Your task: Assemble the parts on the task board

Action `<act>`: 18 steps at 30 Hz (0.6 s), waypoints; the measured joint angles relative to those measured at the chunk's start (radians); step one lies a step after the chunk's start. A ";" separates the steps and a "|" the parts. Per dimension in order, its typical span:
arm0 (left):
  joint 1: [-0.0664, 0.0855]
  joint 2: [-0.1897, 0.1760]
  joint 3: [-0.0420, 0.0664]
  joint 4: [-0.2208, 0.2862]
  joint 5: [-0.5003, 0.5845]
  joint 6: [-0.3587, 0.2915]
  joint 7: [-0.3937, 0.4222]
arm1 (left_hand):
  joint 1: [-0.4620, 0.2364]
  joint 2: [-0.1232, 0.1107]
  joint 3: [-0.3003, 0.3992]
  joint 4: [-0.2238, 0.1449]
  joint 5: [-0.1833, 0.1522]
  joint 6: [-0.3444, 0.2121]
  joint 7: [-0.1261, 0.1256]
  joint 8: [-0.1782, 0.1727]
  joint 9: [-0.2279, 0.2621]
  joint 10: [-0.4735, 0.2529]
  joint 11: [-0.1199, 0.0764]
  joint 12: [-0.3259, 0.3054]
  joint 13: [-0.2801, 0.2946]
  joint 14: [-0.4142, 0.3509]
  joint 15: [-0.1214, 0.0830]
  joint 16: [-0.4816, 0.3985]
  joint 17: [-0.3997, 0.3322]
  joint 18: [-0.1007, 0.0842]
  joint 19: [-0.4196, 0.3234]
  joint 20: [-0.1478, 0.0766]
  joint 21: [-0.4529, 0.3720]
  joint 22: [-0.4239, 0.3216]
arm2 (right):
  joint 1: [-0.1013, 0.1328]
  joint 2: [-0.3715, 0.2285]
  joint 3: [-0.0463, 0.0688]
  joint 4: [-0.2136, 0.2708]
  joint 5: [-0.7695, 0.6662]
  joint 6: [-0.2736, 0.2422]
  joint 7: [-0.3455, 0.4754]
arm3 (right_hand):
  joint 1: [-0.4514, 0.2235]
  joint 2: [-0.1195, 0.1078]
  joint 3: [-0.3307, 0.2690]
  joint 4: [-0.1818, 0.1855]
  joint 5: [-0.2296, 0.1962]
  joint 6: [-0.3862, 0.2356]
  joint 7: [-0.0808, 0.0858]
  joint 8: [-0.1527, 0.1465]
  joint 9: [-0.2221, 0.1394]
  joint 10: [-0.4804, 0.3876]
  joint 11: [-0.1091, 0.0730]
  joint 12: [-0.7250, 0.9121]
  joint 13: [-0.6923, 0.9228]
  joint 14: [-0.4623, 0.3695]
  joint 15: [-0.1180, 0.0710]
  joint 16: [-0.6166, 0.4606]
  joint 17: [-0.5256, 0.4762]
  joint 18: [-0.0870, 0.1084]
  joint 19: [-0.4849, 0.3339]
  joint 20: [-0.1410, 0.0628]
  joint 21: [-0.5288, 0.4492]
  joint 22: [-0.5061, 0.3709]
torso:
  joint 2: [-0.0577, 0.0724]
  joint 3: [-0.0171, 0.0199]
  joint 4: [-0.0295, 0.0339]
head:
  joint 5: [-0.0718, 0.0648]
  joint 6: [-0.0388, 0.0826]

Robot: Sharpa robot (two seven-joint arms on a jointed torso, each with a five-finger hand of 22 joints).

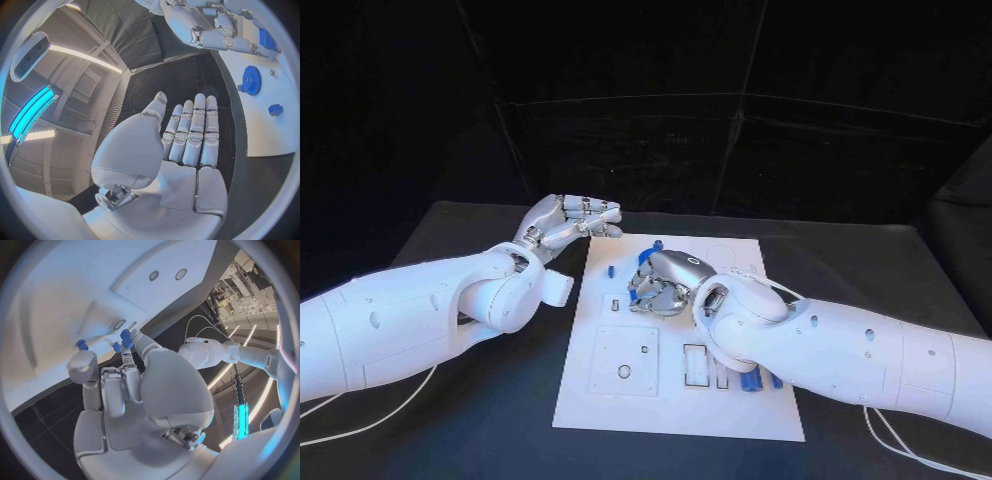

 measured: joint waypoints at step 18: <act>0.000 0.000 0.000 -0.003 0.002 -0.001 0.000 | 0.000 0.000 0.000 0.000 0.000 0.000 0.000 0.000 0.000 0.000 0.000 -0.003 0.000 0.000 0.000 0.000 0.001 0.000 0.000 0.000 0.000 0.000 | -0.005 -0.017 0.000 0.002 -0.040 0.030 -0.014 | -0.009 -0.009 0.009 -0.001 0.006 -0.002 -0.002 0.001 0.000 0.000 0.000 0.000 0.000 0.000 0.000 0.000 0.000 0.000 0.000 0.000 0.000 -0.001 | 0.001 0.0009 -0.0019 | 0.001 -0.012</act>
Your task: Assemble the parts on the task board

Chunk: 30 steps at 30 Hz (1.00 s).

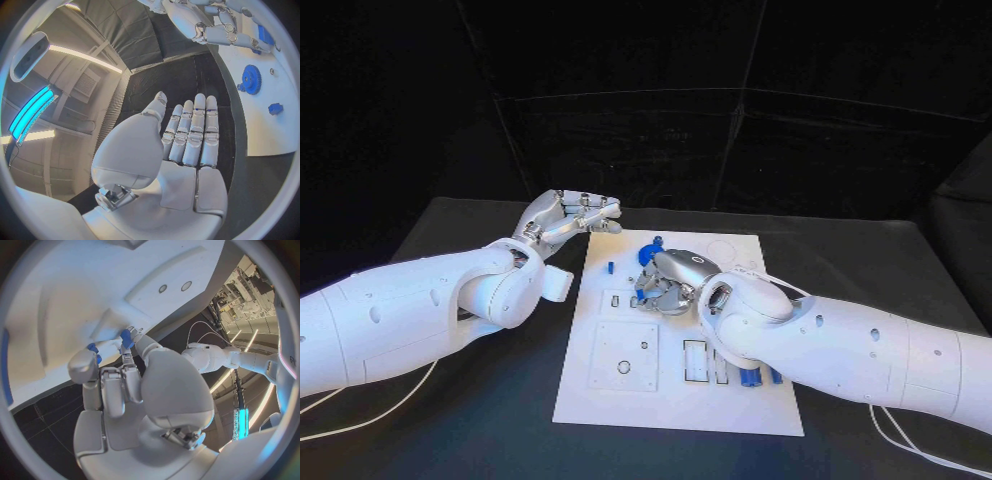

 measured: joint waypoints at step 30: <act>0.000 -0.002 0.000 0.000 0.001 0.000 0.000 | 0.000 0.000 0.000 0.000 0.000 0.000 0.000 0.000 0.000 0.000 0.000 -0.002 0.000 0.000 0.000 -0.003 0.000 0.000 0.000 0.000 0.000 -0.001 | 0.000 -0.002 0.006 0.004 -0.042 0.039 -0.023 | -0.008 -0.008 0.001 -0.002 0.008 0.002 0.002 -0.001 -0.001 0.000 0.000 -0.004 0.000 0.000 0.000 0.000 0.000 0.000 0.000 0.000 -0.004 -0.002 | 0.000 -0.0004 0.0017 | 0.001 -0.009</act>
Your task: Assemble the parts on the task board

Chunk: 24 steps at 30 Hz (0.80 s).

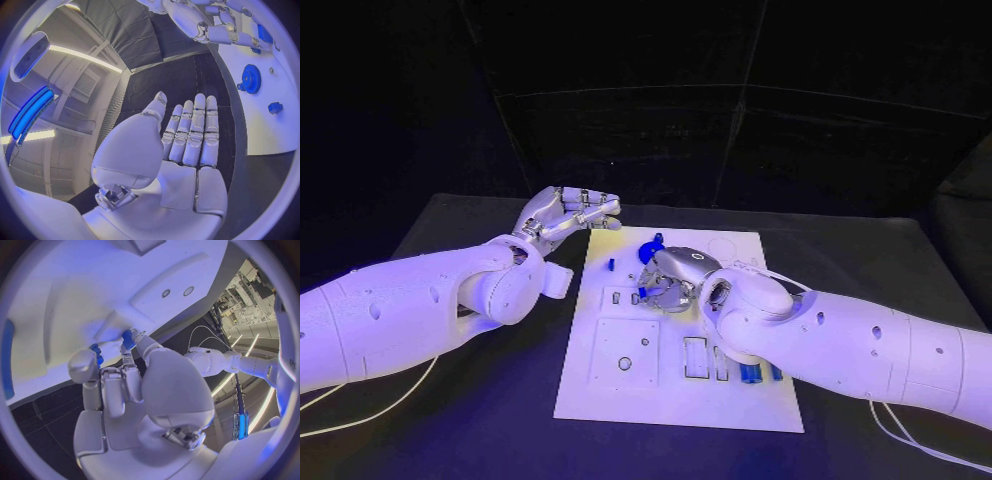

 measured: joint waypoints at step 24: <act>0.000 -0.002 0.000 0.001 0.000 0.000 0.000 | 0.000 0.000 0.000 0.000 0.000 0.000 0.000 0.000 0.000 0.000 0.000 0.000 -0.001 0.000 0.000 0.000 0.001 0.000 0.000 0.000 0.000 0.000 | 0.000 0.007 0.001 0.001 -0.035 0.022 -0.028 | -0.027 -0.027 0.000 0.000 0.018 -0.003 -0.001 -0.007 -0.002 -0.004 0.004 -0.013 0.000 0.000 0.000 0.000 0.000 0.000 -0.001 0.001 -0.004 -0.007 | 0.000 -0.0004 -0.0010 | -0.002 -0.004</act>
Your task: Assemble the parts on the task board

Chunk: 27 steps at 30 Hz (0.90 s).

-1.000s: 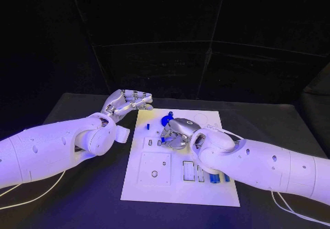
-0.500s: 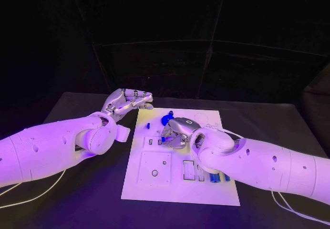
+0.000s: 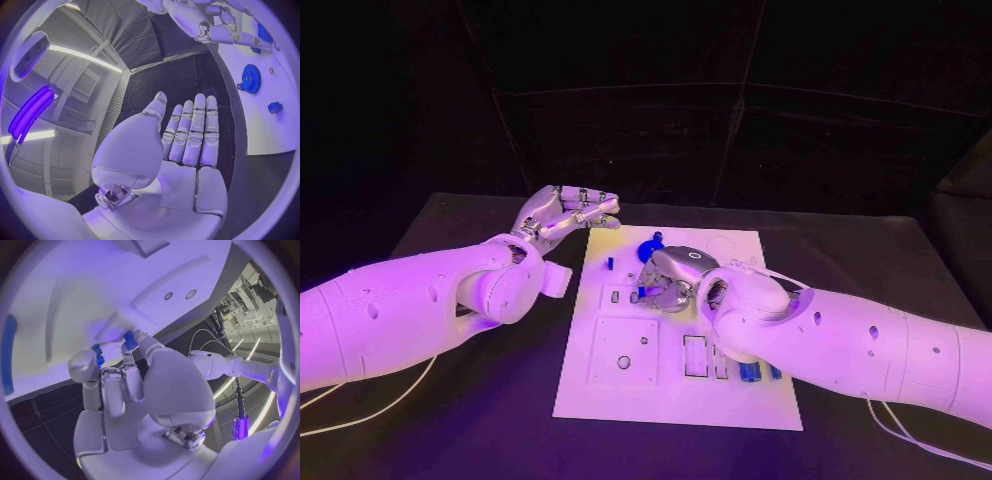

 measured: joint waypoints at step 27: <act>0.000 -0.006 0.000 0.006 0.000 0.000 0.000 | 0.000 0.000 0.000 0.000 0.000 0.000 0.000 0.000 0.000 0.000 0.000 0.000 0.000 0.000 0.000 0.000 0.000 0.000 0.000 0.000 0.000 -0.001 | -0.001 0.010 -0.001 -0.009 -0.013 0.021 -0.017 | -0.043 -0.043 -0.033 0.021 0.024 -0.039 0.020 -0.026 -0.005 -0.011 0.011 -0.022 0.000 0.001 0.008 0.000 0.000 0.000 -0.008 0.008 -0.012 -0.015 | 0.000 0.0003 0.0009 | 0.001 -0.005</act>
